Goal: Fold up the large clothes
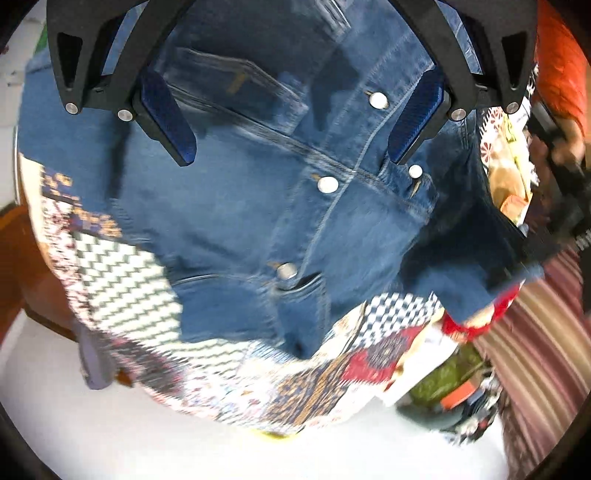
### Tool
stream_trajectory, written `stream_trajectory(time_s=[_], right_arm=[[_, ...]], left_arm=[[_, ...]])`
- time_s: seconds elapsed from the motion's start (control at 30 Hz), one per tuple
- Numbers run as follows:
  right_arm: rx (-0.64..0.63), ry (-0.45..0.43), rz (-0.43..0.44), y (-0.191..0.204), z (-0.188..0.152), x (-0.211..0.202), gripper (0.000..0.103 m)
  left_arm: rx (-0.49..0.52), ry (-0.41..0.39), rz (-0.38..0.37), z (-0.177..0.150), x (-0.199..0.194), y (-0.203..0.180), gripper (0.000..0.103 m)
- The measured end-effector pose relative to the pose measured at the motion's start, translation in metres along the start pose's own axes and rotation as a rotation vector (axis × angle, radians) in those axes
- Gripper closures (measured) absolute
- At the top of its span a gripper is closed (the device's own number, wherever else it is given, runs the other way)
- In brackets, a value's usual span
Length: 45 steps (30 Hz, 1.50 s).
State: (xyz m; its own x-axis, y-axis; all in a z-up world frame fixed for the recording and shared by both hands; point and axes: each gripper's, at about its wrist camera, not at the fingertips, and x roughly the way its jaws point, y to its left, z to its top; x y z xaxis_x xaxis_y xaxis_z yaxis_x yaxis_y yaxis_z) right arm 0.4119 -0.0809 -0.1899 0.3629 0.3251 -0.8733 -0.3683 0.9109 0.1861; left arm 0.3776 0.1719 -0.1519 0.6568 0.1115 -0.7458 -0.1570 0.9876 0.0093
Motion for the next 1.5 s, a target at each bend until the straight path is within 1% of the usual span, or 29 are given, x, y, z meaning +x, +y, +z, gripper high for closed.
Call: stream_trajectory(time_s=[0.07, 0.2, 0.23, 0.27, 0.3, 0.33, 0.4, 0.43, 0.47, 0.53, 0.57, 0.6, 0.67, 0.7, 0.77, 0.83, 0.87, 0.93, 0.97, 1.0, 1.07, 1.17, 1.27, 1.3, 1.37, 1.43, 1.5], right_arm=[[0.024, -0.018, -0.007, -0.013, -0.004, -0.015, 0.000], [0.050, -0.026, -0.017, -0.027, -0.015, -0.030, 0.000], [0.054, -0.024, -0.020, -0.030, -0.017, -0.033, 0.000], [0.058, -0.023, -0.024, -0.032, -0.019, -0.034, 0.000], [0.064, -0.019, -0.027, -0.034, -0.020, -0.035, 0.000], [0.069, -0.016, -0.026, -0.037, -0.021, -0.035, 0.000], [0.081, -0.005, -0.019, -0.039, -0.022, -0.033, 0.000], [0.087, 0.000, -0.012, -0.038, -0.022, -0.031, 0.000], [0.090, 0.002, -0.008, -0.037, -0.022, -0.029, 0.000], [0.087, 0.002, 0.002, -0.031, -0.020, -0.026, 0.000], [0.082, 0.001, 0.005, -0.027, -0.019, -0.024, 0.000], [0.075, 0.000, 0.007, -0.023, -0.017, -0.022, 0.000], [0.060, -0.002, 0.009, -0.013, -0.013, -0.016, 0.000], [0.052, 0.006, 0.016, -0.009, -0.011, -0.012, 0.000], [0.041, 0.019, 0.028, -0.002, -0.008, -0.006, 0.000], [0.033, 0.025, 0.037, 0.006, -0.005, 0.000, 0.000], [0.028, 0.028, 0.040, 0.010, -0.004, 0.003, 0.000], [0.022, 0.033, 0.047, 0.016, -0.002, 0.009, 0.000], [0.021, 0.036, 0.051, 0.018, -0.002, 0.012, 0.000], [0.021, 0.038, 0.054, 0.020, -0.001, 0.014, 0.000], [0.015, 0.048, 0.051, 0.022, 0.000, 0.019, 0.000], [0.013, 0.058, 0.042, 0.022, 0.000, 0.024, 0.000], [0.027, 0.070, 0.040, 0.019, 0.000, 0.029, 0.000], [0.033, 0.075, 0.040, 0.017, 0.000, 0.031, 0.000], [0.043, 0.081, 0.043, 0.014, -0.002, 0.032, 0.000], [0.048, 0.084, 0.045, 0.011, -0.004, 0.034, 0.000], [0.050, 0.089, 0.045, 0.009, -0.005, 0.035, 0.000]], left_arm=[[0.004, 0.096, -0.041, -0.014, 0.026, -0.011, 0.087], [-0.040, 0.224, -0.083, -0.041, 0.068, -0.013, 0.087], [-0.050, 0.244, -0.096, -0.046, 0.074, -0.013, 0.085], [-0.061, 0.269, -0.118, -0.051, 0.080, -0.013, 0.075], [-0.064, 0.285, -0.138, -0.055, 0.084, -0.014, 0.069], [-0.064, 0.299, -0.152, -0.056, 0.086, -0.013, 0.062], [-0.057, 0.320, -0.155, -0.052, 0.084, -0.007, 0.052], [-0.061, 0.331, -0.166, -0.050, 0.082, -0.003, 0.044], [-0.077, 0.339, -0.182, -0.048, 0.078, 0.004, 0.039], [-0.111, 0.333, -0.205, -0.048, 0.068, 0.015, 0.033], [-0.143, 0.327, -0.220, -0.047, 0.061, 0.027, 0.030], [-0.170, 0.317, -0.232, -0.054, 0.055, 0.035, 0.030], [-0.254, 0.294, -0.244, -0.057, 0.044, 0.057, 0.026], [-0.289, 0.286, -0.245, -0.061, 0.039, 0.064, 0.025], [-0.367, 0.267, -0.255, -0.063, 0.034, 0.093, 0.025], [-0.427, 0.266, -0.244, -0.067, 0.037, 0.120, 0.025], [-0.446, 0.270, -0.245, -0.069, 0.040, 0.127, 0.025], [-0.504, 0.290, -0.299, -0.077, 0.046, 0.142, 0.025], [-0.549, 0.293, -0.345, -0.082, 0.051, 0.149, 0.025], [-0.582, 0.297, -0.374, -0.085, 0.056, 0.153, 0.025], [-0.630, 0.308, -0.402, -0.089, 0.066, 0.158, 0.025], [-0.654, 0.319, -0.411, -0.091, 0.080, 0.161, 0.025], [-0.640, 0.339, -0.367, -0.090, 0.095, 0.161, 0.025], [-0.646, 0.351, -0.367, -0.092, 0.100, 0.160, 0.025], [-0.664, 0.385, -0.397, -0.098, 0.108, 0.156, 0.025], [-0.650, 0.400, -0.393, -0.104, 0.109, 0.149, 0.025], [-0.626, 0.402, -0.369, -0.109, 0.107, 0.144, 0.025]])
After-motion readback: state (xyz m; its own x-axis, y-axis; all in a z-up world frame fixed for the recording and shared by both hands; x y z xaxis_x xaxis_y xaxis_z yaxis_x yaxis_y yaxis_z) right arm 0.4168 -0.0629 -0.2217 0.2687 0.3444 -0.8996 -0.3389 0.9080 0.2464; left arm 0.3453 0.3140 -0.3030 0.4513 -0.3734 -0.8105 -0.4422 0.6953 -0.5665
